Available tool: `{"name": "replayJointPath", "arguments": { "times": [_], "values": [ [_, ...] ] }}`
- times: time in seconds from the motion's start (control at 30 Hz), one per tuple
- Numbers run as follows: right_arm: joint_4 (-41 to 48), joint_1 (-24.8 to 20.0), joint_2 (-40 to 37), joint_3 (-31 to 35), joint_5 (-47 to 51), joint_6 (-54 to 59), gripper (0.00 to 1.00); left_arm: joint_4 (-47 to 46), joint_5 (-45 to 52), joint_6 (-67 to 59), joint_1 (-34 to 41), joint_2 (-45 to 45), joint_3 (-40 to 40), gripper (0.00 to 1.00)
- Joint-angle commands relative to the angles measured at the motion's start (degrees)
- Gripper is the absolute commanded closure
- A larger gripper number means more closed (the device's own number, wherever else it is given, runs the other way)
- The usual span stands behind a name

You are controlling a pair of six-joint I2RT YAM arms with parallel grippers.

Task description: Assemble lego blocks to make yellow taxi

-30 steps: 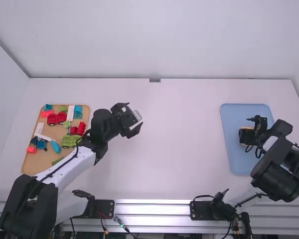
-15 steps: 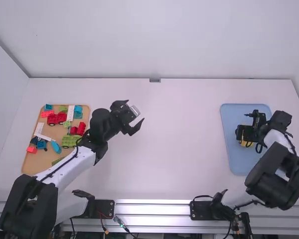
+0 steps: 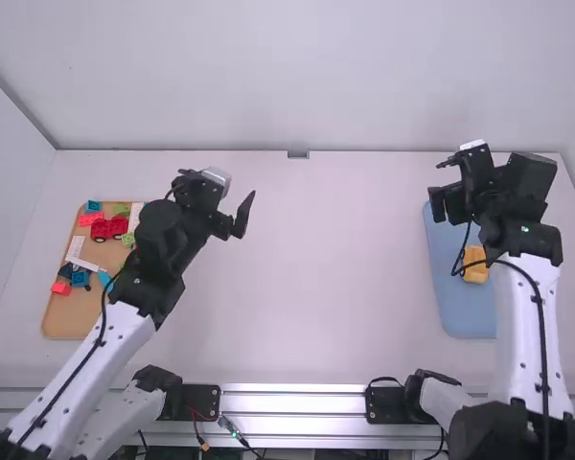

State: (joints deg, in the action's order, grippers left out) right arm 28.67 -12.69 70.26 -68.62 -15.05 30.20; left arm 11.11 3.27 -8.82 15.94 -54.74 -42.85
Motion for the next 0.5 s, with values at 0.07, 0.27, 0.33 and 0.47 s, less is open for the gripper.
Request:
{"name": "replayJointPath", "arguments": {
  "times": [0.07,0.27,0.33,0.47],
  "values": [
    [0.2,5.6,-5.1,-1.5,-0.1,6.5,0.01,-0.2,-2.8,1.7,-0.2,6.7,-0.6,0.01],
    [-0.3,12.7,-10.2,-1.1,0.5,23.8,0.02,-2.0,-3.3,2.2,-0.6,14.9,1.1,0.01],
    [-1.4,12.7,-11.2,0.0,1.6,22.7,0.04,-3.1,-3.3,3.3,-1.7,16.0,2.2,0.03],
    [-4.3,12.7,-14.1,2.9,4.5,19.8,0.09,-6.2,-3.3,6.4,-4.8,19.1,5.3,0.09]
  ]
}}
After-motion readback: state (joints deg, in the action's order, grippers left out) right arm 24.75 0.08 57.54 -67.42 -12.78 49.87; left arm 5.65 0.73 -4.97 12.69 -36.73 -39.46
